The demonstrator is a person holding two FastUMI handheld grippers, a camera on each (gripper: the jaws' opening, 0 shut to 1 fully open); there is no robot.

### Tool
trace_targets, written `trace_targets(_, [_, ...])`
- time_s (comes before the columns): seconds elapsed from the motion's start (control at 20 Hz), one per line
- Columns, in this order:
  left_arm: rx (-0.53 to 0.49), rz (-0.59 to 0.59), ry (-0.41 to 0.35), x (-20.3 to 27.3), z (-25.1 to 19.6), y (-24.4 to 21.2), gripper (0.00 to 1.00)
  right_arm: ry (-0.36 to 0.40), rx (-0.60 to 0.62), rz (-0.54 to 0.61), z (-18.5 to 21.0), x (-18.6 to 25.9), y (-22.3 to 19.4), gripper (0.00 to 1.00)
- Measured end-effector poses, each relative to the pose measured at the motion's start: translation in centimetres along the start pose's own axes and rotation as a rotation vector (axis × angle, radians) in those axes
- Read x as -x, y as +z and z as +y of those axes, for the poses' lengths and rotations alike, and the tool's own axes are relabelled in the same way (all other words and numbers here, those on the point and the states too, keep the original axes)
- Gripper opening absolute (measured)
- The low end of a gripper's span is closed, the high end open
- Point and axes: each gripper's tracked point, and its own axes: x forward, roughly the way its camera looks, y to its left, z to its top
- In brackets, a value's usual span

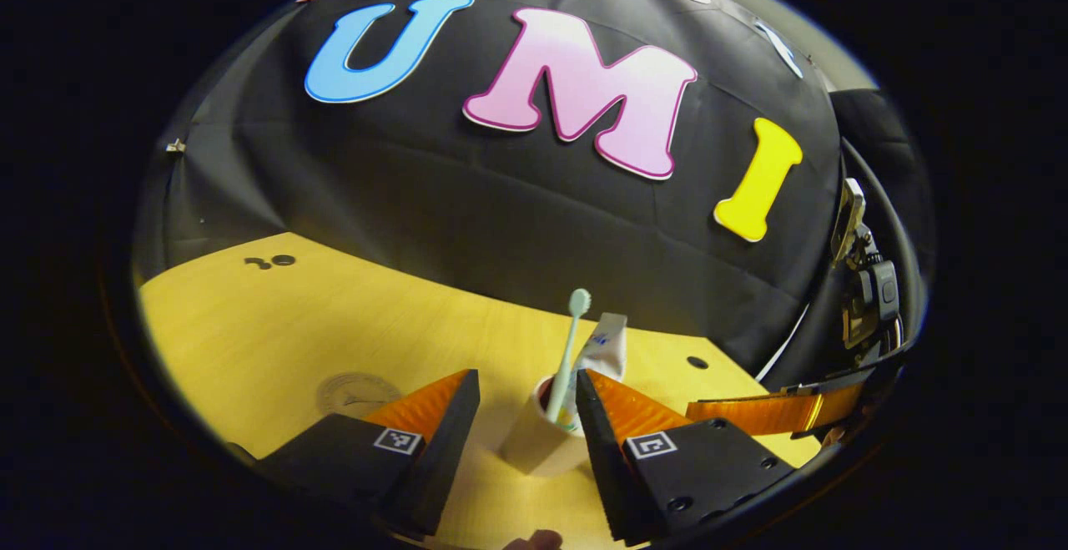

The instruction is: Put the toothbrush and toothpaste on the desktop into the cup, then pick up the cup and place it on the coaster on the desktop.

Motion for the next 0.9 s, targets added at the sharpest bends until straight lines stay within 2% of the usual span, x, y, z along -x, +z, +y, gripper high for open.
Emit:
trace_targets(0.15, [-0.025, 0.052, 0.048, 3.2, 2.1, -1.0, 0.77, 0.011, 0.031, 0.093, 0.9, -0.8, -1.2, 0.47])
trace_targets(0.2, [-0.029, 0.068, 0.056, 4.4, 2.8, -1.3, 0.76, 0.01, 0.044, 0.123, 1.0, -0.9, -1.5, 0.37])
trace_targets(0.25, [-0.032, 0.082, 0.067, 5.7, 3.5, -1.6, 0.77, 0.007, 0.059, 0.149, 1.1, -1.3, -1.8, 0.46])
trace_targets(0.3, [-0.038, 0.098, 0.074, 6.8, 4.2, -2.0, 0.77, 0.004, 0.078, 0.174, 1.0, -1.5, -2.1, 0.36])
trace_targets(0.35, [-0.048, 0.11, 0.08, 7.9, 4.9, -2.2, 0.77, 0.004, 0.097, 0.203, 1.1, -1.6, -2.4, 0.39])
trace_targets(0.4, [-0.062, 0.123, 0.088, 8.9, 5.7, -2.4, 0.77, 0.004, 0.113, 0.223, 1.1, -1.8, -2.6, 0.49])
trace_targets(0.6, [-0.078, 0.14, 0.121, 11.7, 8.0, -2.6, 0.76, 0.013, 0.165, 0.308, 1.8, -3.2, -3.1, 0.49])
trace_targets(0.9, [0.019, 0.161, 0.166, 13.6, 9.1, -4.4, 0.77, -0.035, 0.267, 0.483, 1.3, -4.5, -4.9, 0.49])
